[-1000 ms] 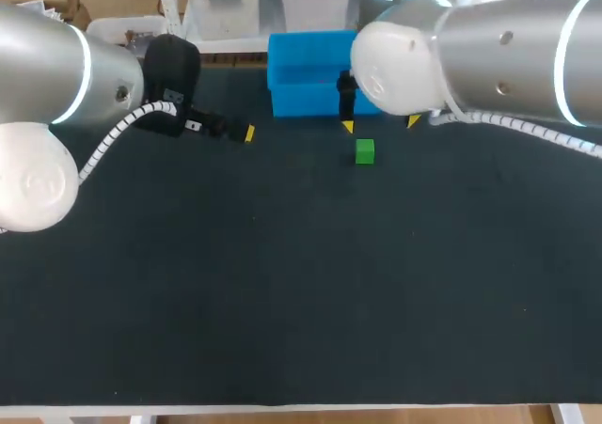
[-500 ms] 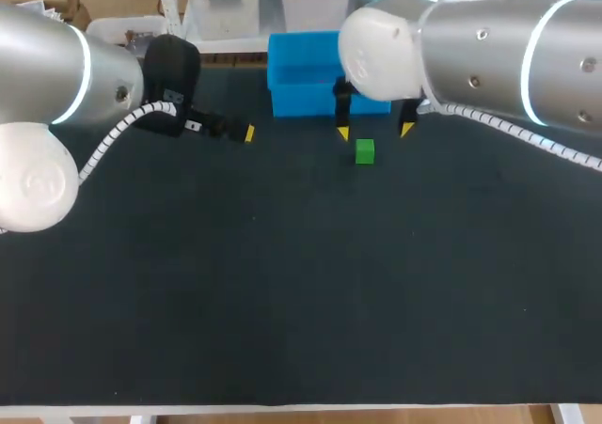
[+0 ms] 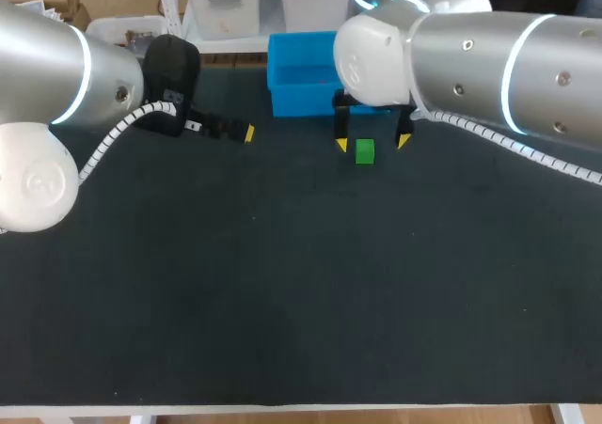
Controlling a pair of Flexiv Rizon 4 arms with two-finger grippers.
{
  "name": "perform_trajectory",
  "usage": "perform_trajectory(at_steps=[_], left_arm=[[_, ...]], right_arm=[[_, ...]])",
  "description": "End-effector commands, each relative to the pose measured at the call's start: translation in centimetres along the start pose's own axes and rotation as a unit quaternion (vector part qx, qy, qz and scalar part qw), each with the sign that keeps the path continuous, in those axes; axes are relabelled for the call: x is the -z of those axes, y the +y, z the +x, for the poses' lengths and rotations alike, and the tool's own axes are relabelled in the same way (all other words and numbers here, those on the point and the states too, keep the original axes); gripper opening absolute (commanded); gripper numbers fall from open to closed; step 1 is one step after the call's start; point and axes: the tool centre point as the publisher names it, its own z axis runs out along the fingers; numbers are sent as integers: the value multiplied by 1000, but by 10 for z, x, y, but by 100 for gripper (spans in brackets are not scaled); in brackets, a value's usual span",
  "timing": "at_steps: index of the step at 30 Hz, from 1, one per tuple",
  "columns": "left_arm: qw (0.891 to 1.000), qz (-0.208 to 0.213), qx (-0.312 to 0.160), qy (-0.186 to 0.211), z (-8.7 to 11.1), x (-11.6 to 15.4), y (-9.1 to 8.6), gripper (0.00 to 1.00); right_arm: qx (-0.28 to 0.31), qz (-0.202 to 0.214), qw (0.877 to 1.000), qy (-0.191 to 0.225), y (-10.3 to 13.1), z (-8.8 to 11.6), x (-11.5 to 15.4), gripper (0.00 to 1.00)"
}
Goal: Use the left arm to pick the red cube and place it into the blue plastic box first, then use the right arm to grasp the green cube and put it into the same blue plastic box after the first action is fully finished.
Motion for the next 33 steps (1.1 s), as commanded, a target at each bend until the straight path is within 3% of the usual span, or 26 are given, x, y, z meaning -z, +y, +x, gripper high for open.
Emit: perform_trajectory(at_steps=[1,14,15,16,17,18,33], left_arm=[[1000,5,-1,-2,1,0,2,100],[1000,5,-1,-2,1,0,2,100],[1000,5,-1,-2,1,0,2,100],[1000,5,-1,-2,1,0,2,100],[1000,5,-1,-2,1,0,2,100],[1000,5,-1,-2,1,0,2,100],[1000,5,-1,-2,1,0,2,100]], right_arm=[[2,1,1000,7,3,-6,-4,100],[4,3,1000,16,0,-6,-15,100],[3,2,1000,17,0,-6,-16,94],[1,-1,1000,19,0,-5,-16,43],[0,-2,1000,19,0,-5,-16,12],[0,-1,1000,20,0,-4,-17,0],[-4,-8,1000,20,4,0,-13,0]])
